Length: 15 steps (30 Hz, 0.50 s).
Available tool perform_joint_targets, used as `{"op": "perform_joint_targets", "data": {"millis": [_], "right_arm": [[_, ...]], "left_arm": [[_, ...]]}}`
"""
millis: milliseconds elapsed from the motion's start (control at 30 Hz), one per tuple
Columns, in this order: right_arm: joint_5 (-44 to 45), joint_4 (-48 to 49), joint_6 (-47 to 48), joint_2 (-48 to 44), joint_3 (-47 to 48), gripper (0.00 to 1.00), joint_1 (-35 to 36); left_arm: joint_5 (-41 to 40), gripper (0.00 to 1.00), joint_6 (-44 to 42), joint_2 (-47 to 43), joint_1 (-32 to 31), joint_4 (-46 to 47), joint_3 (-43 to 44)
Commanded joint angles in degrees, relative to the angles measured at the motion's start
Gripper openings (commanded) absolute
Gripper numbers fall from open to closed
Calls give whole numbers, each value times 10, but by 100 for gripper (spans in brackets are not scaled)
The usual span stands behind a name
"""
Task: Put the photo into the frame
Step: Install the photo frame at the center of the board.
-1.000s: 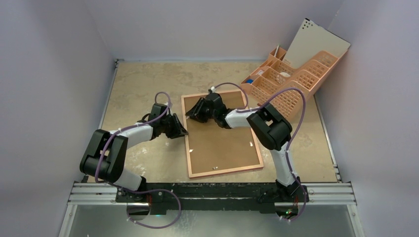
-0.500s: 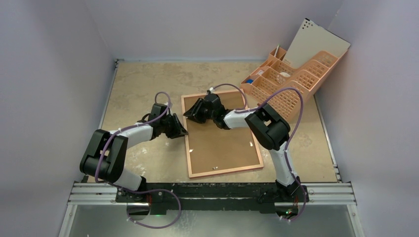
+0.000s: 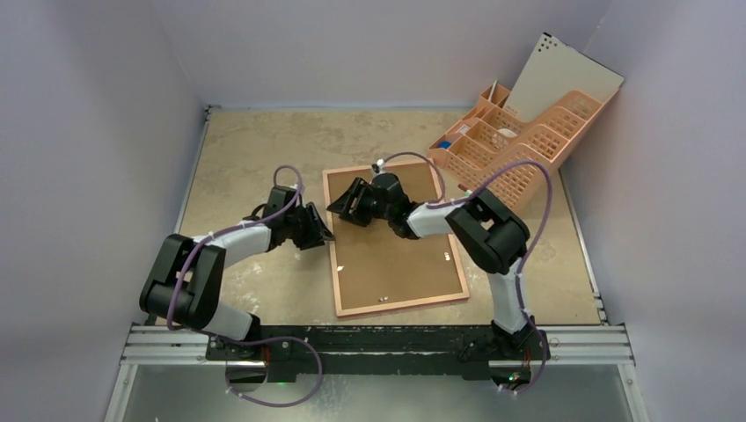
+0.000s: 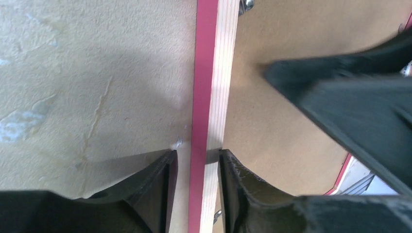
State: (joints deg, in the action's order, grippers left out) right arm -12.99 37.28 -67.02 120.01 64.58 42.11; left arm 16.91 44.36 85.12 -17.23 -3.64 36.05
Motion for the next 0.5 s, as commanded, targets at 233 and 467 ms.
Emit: {"op": "perform_joint_targets", "data": {"millis": [233,467], "right_arm": [[205,-265,180,-349,-147,66,-34],[385,-486,214,-473,-195,79,-71]], "left_arm": [[26,53,-49,-96,4,-52,-18],[57,55,-69,-126,4,-77,-36]]}}
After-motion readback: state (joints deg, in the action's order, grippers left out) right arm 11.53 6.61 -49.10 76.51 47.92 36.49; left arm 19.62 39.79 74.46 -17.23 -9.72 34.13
